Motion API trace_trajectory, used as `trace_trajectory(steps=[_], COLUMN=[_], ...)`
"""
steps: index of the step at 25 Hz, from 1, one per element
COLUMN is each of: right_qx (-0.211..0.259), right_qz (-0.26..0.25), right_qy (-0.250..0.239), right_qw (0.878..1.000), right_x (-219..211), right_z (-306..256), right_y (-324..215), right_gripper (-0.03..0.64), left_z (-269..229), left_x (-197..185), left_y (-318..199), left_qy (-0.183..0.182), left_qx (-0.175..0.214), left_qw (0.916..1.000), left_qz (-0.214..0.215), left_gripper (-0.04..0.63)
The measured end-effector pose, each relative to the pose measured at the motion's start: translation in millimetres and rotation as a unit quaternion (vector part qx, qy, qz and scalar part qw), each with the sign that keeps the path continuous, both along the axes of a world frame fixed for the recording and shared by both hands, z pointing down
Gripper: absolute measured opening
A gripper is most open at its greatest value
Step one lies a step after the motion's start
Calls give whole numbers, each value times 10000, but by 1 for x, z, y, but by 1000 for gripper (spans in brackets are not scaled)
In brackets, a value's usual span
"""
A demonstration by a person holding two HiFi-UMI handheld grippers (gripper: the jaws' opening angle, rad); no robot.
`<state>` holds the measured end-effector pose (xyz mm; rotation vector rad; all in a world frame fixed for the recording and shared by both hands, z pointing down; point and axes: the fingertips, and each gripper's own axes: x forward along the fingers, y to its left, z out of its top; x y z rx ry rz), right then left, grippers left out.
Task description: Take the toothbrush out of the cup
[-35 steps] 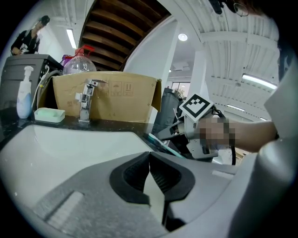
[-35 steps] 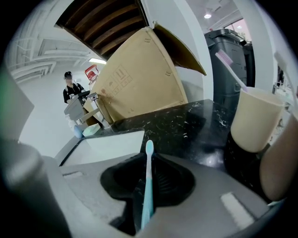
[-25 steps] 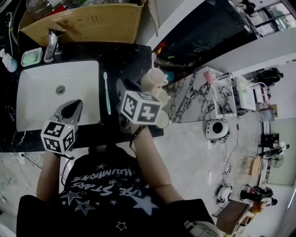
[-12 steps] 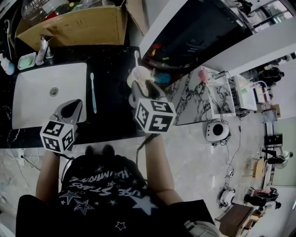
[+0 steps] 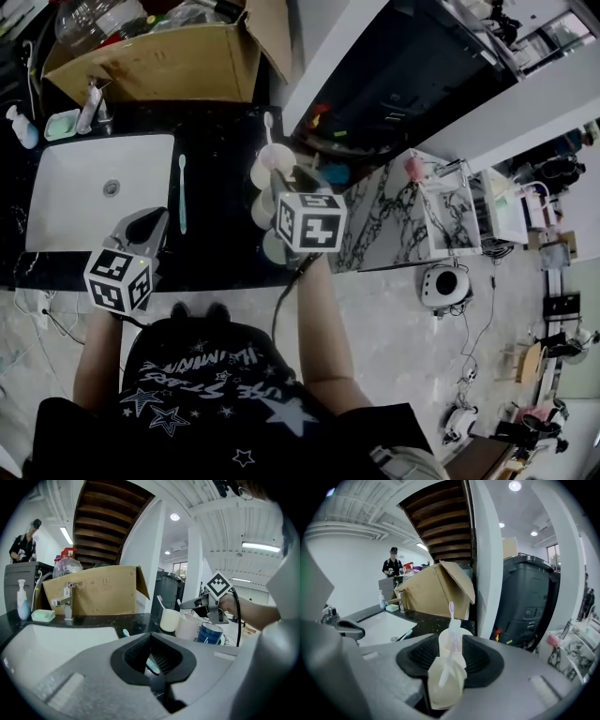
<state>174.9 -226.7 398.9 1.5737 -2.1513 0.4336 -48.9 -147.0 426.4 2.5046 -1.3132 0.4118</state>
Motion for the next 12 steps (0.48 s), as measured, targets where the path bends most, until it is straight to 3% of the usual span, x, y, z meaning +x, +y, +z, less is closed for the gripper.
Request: trace_trajectory(steps=[5,9,12], right_qx=[-237,-189,-140], right_qz=[-346,-489,-585], right_qy=[-12,-156,-332], right_qw=[9991,9985,9976], right_x=[1,2,-1], right_z=[16,14,11], right_y=[-9,-10,-9], right_gripper=[123,47,34], left_z=[4,8,7], left_x=[4,5,7], left_y=[9,18,22], left_qy=[-144,-188,-219], left_qx=[-65,-123,-119], left_qw=[9996,9990,9988], left_qz=[-218,-397,-412], left_gripper=[9,9,9])
